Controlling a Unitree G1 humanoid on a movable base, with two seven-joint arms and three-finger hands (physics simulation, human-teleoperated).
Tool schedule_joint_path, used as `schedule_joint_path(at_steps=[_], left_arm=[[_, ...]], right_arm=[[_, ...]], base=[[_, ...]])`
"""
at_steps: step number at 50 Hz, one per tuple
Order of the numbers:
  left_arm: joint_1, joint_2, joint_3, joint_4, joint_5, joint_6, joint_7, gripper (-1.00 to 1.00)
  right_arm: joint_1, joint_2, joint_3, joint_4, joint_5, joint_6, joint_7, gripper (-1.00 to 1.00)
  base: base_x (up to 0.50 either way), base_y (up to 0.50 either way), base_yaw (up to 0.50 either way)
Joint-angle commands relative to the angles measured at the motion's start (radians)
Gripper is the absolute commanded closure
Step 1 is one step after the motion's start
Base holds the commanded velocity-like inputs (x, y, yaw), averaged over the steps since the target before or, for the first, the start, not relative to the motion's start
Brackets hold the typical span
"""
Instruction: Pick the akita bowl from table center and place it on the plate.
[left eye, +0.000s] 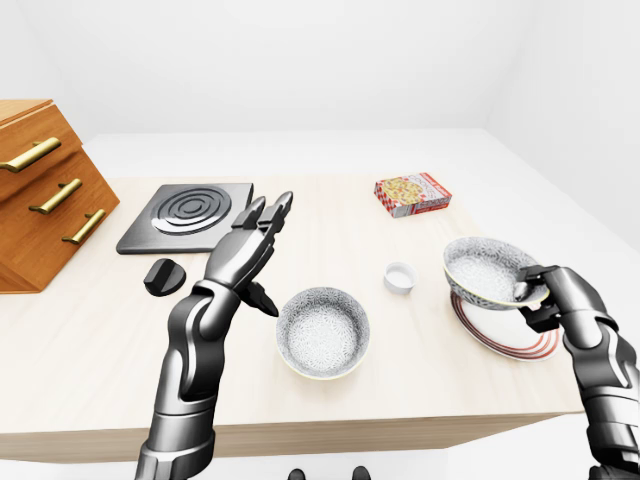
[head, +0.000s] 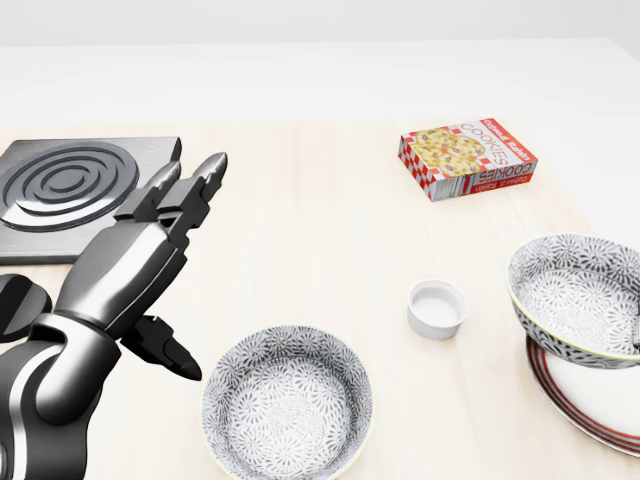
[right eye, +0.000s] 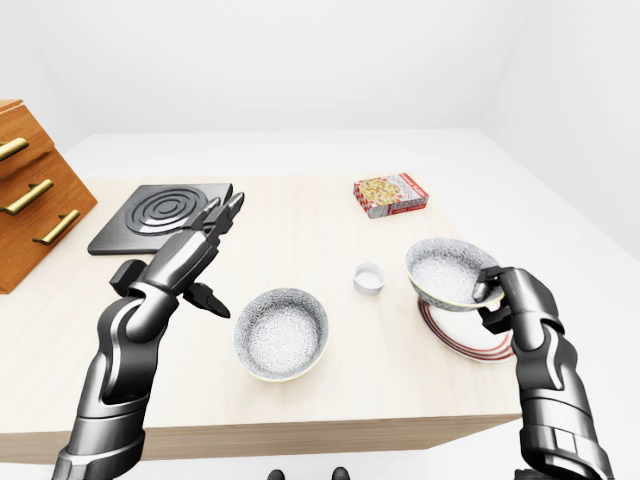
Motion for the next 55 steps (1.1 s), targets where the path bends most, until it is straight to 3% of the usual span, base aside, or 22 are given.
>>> schedule_joint_path(at_steps=[1, 8, 16, 27, 35, 36, 37, 38, 40, 42, 55], left_arm=[[-0.002, -0.002, -0.001, 0.008, 0.003, -0.001, 0.003, -1.0], [-0.014, 0.003, -0.001, 0.032, 0.001, -0.006, 0.012, -1.0], [-0.022, 0.005, 0.001, 0.042, -0.003, -0.007, 0.014, -1.0], [-0.023, 0.008, 0.002, 0.05, -0.005, -0.011, 0.017, -1.0], [-0.024, 0.009, 0.003, 0.051, -0.006, -0.011, 0.017, -1.0], [-0.024, 0.008, 0.001, 0.051, -0.006, -0.012, 0.017, -1.0], [-0.024, 0.008, 0.002, 0.05, -0.006, -0.011, 0.016, -1.0], [-0.024, 0.008, 0.002, 0.051, -0.007, -0.012, 0.016, -1.0], [-0.025, 0.009, 0.003, 0.055, -0.007, -0.013, 0.018, -1.0], [-0.025, 0.009, 0.002, 0.057, -0.007, -0.013, 0.02, -1.0], [-0.021, 0.006, 0.001, 0.049, -0.006, -0.009, 0.019, -1.0]], right_arm=[[-0.062, -0.065, 0.03, 0.234, 0.051, 0.0, -0.15, 1.0], [-0.101, -0.103, 0.077, 0.411, 0.064, 0.0, -0.234, 1.0], [-0.11, -0.116, 0.105, 0.466, 0.074, 0.0, -0.271, 1.0], [-0.094, -0.141, 0.108, 0.504, 0.091, 0.0, -0.288, 1.0], [-0.076, -0.12, 0.104, 0.452, 0.1, 0.0, -0.266, 1.0], [-0.072, -0.115, 0.104, 0.442, 0.1, 0.0, -0.26, 0.88], [-0.068, -0.11, 0.103, 0.433, 0.099, 0.0, -0.251, 0.22], [-0.063, -0.103, 0.102, 0.421, 0.101, 0.0, -0.239, -0.04], [-0.049, -0.095, 0.1, 0.399, 0.096, 0.0, -0.227, -0.27], [-0.041, -0.079, 0.097, 0.36, 0.091, 0.0, -0.21, -1.0], [0.047, -0.062, 0.036, 0.229, 0.086, 0.0, -0.134, -1.0]], base=[[0.0, 0.0, 0.0], [0.0, 0.0, 0.0], [0.0, 0.0, 0.0], [0.0, 0.0, 0.0], [0.0, 0.0, 0.0], [0.0, 0.0, 0.0], [0.0, 0.0, 0.0], [0.0, 0.0, 0.0], [0.0, 0.0, 0.0], [0.0, 0.0, 0.0], [0.0, 0.0, 0.0]])
